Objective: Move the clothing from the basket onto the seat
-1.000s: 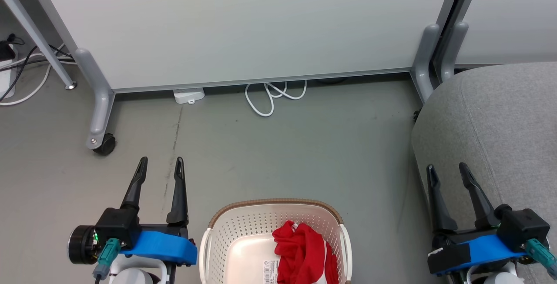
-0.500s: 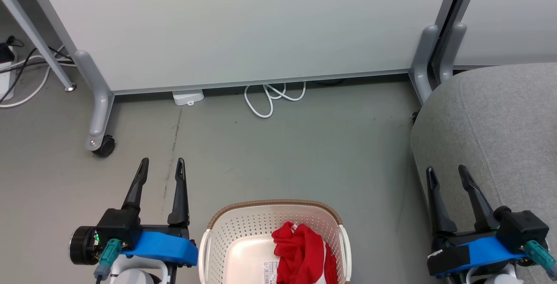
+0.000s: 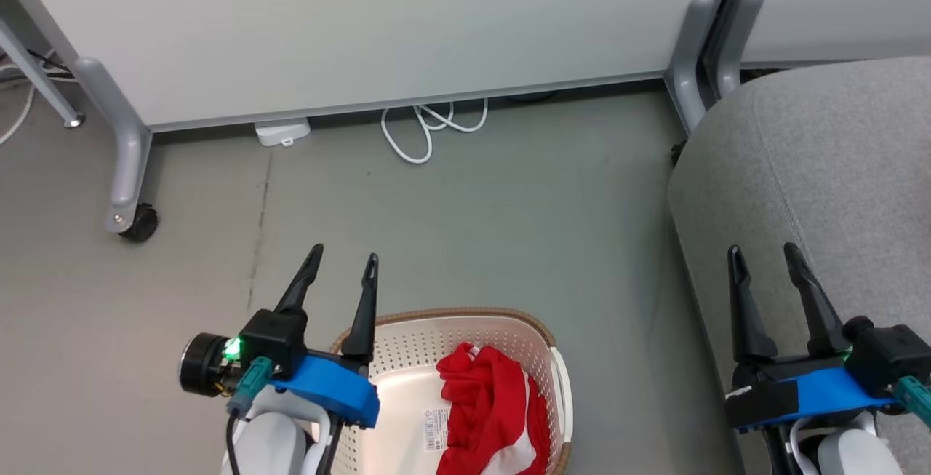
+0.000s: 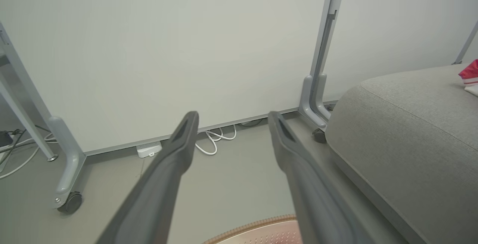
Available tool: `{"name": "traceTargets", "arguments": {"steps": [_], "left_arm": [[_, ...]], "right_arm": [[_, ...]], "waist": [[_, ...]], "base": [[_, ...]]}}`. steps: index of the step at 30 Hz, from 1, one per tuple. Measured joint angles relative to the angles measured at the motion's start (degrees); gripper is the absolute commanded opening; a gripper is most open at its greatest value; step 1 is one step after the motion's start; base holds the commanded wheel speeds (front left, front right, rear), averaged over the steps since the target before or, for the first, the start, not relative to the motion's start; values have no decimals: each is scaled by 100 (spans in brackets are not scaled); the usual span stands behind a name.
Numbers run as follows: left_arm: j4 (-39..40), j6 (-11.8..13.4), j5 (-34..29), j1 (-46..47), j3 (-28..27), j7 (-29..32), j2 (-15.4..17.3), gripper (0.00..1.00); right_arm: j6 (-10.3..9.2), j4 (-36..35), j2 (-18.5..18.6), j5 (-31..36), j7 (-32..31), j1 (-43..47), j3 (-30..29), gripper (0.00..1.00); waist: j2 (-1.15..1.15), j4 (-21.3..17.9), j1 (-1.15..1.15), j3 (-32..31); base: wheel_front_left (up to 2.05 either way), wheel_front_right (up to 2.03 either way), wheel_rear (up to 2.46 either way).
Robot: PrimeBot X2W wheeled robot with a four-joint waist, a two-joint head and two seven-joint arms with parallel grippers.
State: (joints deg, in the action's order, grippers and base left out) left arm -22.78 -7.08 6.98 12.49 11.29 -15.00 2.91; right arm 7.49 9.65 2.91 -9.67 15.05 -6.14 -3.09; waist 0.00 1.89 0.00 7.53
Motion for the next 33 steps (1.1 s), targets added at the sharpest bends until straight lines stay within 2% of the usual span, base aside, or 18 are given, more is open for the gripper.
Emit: {"name": "traceTargets", "arguments": {"steps": [7,16,33], "left_arm": [[-732,-14,-51,611,816,0,24,100],[-1692,-36,305,1378,1992,0,253,100],[-3285,-36,1463,2615,4064,1,431,100]], "right_arm": [[0,-88,-1,13,0,-311,-15,100],[0,-197,0,-5,0,-711,47,100],[0,-455,0,-32,0,-1416,197,100]], "waist": [[0,-221,0,491],[0,-586,1,1238],[0,-1024,1,2665]], "base": [[0,0,0],[0,0,0],[0,0,0]]}}
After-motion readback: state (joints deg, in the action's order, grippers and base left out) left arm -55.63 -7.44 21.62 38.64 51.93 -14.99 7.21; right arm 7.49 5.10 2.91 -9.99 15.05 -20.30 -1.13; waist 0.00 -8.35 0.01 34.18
